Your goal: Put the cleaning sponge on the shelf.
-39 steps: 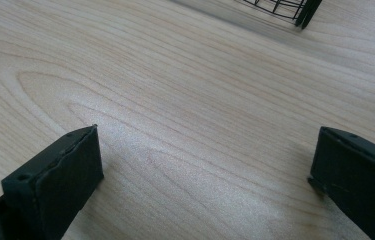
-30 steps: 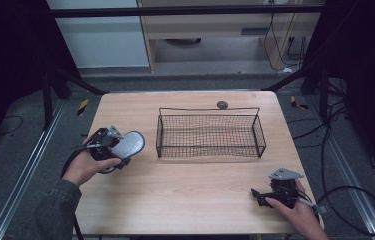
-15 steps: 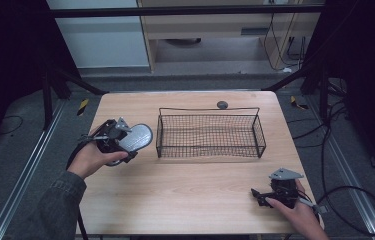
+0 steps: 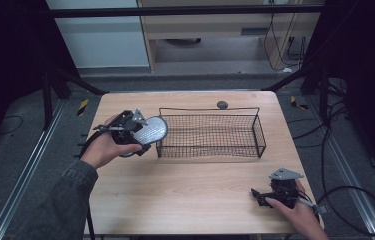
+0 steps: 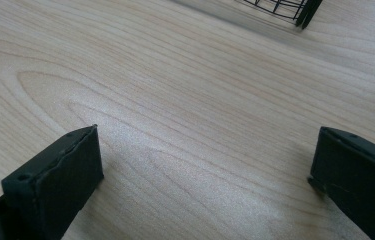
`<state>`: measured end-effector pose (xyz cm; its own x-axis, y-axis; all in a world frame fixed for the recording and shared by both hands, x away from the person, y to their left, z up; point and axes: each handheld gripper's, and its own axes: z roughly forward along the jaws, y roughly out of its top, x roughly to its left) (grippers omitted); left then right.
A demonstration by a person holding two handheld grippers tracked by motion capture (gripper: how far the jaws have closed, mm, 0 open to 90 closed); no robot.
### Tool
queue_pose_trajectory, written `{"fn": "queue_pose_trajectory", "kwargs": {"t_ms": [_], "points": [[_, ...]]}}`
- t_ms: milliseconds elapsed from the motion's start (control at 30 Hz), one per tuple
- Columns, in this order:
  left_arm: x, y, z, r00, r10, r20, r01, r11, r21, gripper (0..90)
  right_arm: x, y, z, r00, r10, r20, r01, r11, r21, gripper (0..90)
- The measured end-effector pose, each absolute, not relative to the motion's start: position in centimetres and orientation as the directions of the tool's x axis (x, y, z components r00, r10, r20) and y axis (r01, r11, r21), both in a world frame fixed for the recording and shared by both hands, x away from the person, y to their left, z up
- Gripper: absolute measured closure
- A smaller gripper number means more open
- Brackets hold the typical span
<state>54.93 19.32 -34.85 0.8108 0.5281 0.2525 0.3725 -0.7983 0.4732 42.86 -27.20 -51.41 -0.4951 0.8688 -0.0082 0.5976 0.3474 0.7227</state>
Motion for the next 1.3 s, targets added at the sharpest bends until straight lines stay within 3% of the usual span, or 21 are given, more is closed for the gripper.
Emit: {"fn": "queue_pose_trajectory", "kwargs": {"t_ms": [533, 1300], "points": [[56.1, 14.1, -33.8, 0.85, 0.443, 0.285, 0.292, -0.846, 0.445, 8.7, 42.9, -27.2, -51.4, -0.495, 0.869, -0.01, 0.597, 0.348, 0.723, 0.4], [57.1, 9.8, -34.1, 0.882, 0.354, 0.312, 0.214, -0.889, 0.404, 8.5, 42.9, -27.2, -51.4, -0.497, 0.868, -0.009, 0.598, 0.35, 0.721, 0.3]]}}
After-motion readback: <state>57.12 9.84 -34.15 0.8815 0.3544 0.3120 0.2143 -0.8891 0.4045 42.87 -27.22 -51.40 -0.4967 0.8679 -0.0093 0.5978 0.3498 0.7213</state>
